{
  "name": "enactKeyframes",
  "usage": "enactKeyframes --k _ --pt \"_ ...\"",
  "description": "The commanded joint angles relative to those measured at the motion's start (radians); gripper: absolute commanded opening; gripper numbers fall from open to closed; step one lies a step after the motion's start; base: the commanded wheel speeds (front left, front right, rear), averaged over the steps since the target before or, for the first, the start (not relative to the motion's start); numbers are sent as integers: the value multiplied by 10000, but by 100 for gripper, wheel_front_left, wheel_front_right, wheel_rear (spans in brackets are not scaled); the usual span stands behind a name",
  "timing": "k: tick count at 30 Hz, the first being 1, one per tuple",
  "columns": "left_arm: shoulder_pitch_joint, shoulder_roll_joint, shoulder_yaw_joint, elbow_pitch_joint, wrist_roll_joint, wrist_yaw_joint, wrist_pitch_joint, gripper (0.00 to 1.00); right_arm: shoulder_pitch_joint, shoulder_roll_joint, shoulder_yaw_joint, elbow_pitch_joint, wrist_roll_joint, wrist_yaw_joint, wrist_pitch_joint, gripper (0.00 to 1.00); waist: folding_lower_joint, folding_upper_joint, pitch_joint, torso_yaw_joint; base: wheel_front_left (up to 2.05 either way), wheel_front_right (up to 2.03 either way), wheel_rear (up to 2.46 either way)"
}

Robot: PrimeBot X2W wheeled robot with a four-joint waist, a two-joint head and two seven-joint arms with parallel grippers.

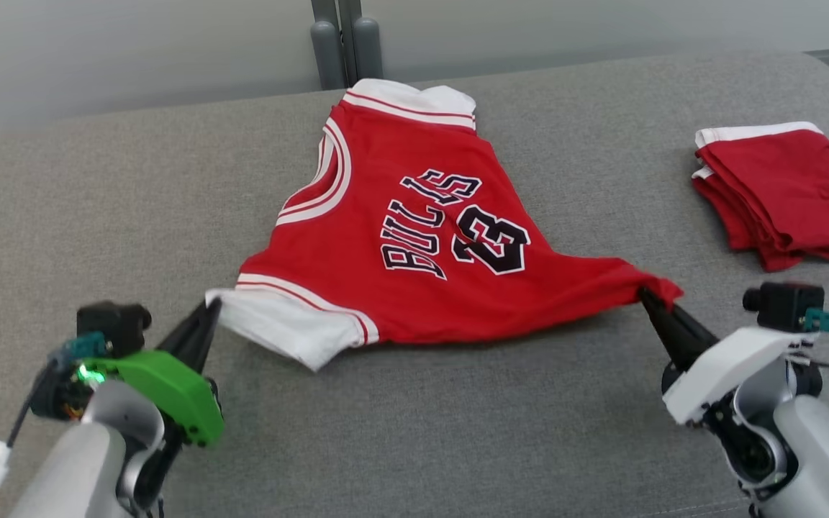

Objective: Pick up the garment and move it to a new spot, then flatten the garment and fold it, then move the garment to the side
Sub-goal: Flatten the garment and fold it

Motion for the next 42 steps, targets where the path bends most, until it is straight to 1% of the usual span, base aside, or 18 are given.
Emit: enactKeyframes --k 1,4,7,14,18,20,23,29,31,35,38,42 --pt "-467 145 5 -99 163 24 -46 0 -345 -167 42 -55 -47 5 17 0 0 0 317 66 0 0 0" --pt "-1554 299 -191 -45 418 -3 184 0 -1304 -371 243 -31 74 5 108 0 0 0 761 151 0 0 0" --pt "-2888 308 -341 191 378 -32 372 0 -2419 -622 400 26 327 5 245 0 0 0 1303 233 0 0 0" --pt "-6763 452 -1107 1278 404 -51 431 0 -5976 -1306 877 429 1297 5 923 0 0 0 2807 456 0 0 0" --pt "-8950 574 -1447 1950 185 -52 268 0 -8136 -1615 1203 856 1568 5 1077 0 0 0 3450 576 0 0 0" --pt "-9974 622 -1408 2435 124 -52 188 0 -9211 -1734 1362 1112 1617 5 1055 0 0 0 3690 612 0 0 0" --pt "-11495 573 -1136 3136 102 -53 -234 0 -10731 -1805 1552 1512 1739 5 909 0 0 0 3980 656 0 0 0" --pt "-13707 489 -1208 4135 184 -54 -885 0 -12995 -1833 2034 2323 1916 5 406 0 0 0 4211 691 0 0 0" --pt "-14292 468 -1275 4405 208 -54 -1087 0 -13573 -1836 2218 2616 1943 5 186 0 0 0 4239 693 0 0 0" --pt "-14957 419 -1571 4894 134 -54 -1319 0 -14191 -1758 2690 3133 2123 5 -216 0 0 0 4203 671 0 0 0" --pt "-15082 325 -1868 5150 -100 -55 -1425 0 -14218 -1816 3073 3352 2396 5 -389 0 0 0 4100 711 0 0 0" --pt "-14559 357 -2481 5295 -543 -55 -1452 0 -13650 -2133 3722 3527 2944 5 -285 0 0 0 3824 801 0 0 0"
